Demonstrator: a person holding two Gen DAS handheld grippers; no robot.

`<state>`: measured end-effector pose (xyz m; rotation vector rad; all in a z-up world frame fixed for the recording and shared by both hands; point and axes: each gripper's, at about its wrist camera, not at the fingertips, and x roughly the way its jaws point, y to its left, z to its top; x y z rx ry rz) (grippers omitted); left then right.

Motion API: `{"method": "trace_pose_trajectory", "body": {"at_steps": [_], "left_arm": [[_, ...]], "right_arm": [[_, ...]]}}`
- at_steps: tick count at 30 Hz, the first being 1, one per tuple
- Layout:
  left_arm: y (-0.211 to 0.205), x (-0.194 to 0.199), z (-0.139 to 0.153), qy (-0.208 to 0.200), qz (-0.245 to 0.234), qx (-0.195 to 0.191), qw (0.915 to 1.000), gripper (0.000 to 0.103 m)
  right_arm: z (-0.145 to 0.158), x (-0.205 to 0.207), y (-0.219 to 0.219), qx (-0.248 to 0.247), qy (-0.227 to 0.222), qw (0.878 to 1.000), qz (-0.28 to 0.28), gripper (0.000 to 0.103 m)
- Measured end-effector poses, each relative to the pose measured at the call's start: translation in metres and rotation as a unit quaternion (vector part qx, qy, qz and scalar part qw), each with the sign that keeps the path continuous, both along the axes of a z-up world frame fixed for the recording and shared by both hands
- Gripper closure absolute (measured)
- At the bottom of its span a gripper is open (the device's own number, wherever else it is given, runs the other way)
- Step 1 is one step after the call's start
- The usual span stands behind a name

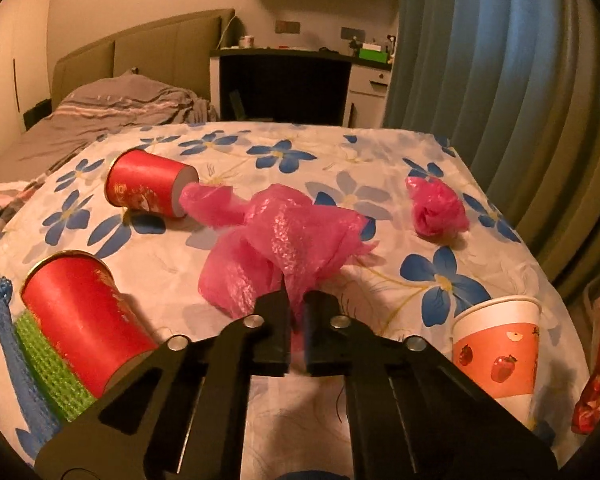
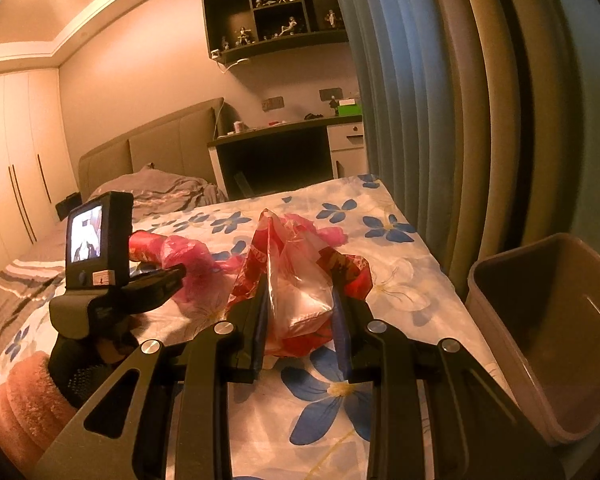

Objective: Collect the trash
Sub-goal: 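Carry both bags over the brown bin with both tools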

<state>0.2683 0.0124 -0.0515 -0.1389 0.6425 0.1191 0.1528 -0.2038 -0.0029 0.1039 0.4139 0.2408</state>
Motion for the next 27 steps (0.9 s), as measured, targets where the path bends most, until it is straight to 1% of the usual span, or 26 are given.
{"method": "trace_pose_trajectory", "body": {"at_steps": [5, 8, 13, 20, 23, 27], "left_arm": [[-0.003, -0.021, 0.022, -0.034, -0.001, -0.005, 0.9994, 0.103], [-0.009, -0.044, 0.04, -0.061, -0.003, 0.0, 0.9981, 0.103], [-0.019, -0.082, 0.062, -0.086, -0.011, -0.008, 0.9962, 0.103], [-0.042, -0.122, 0.074, -0.109, -0.026, -0.016, 0.9936, 0.103], [-0.052, -0.13, 0.077, -0.112, -0.035, -0.02, 0.9929, 0.103], [-0.068, -0.135, 0.081, -0.115, -0.05, -0.018, 0.992, 0.103]], "right_arm": [[0.004, -0.007, -0.001, 0.001, -0.007, 1.0, -0.001, 0.074], [0.007, -0.012, -0.003, 0.001, -0.014, 1.0, -0.002, 0.074], [0.012, -0.026, -0.009, 0.002, -0.024, 1.0, -0.007, 0.074], [0.018, -0.045, -0.023, -0.002, -0.034, 0.999, -0.021, 0.074], [0.021, -0.054, -0.029, -0.004, -0.038, 0.999, -0.028, 0.074], [0.022, -0.064, -0.037, -0.002, -0.043, 0.998, -0.039, 0.074]]}}
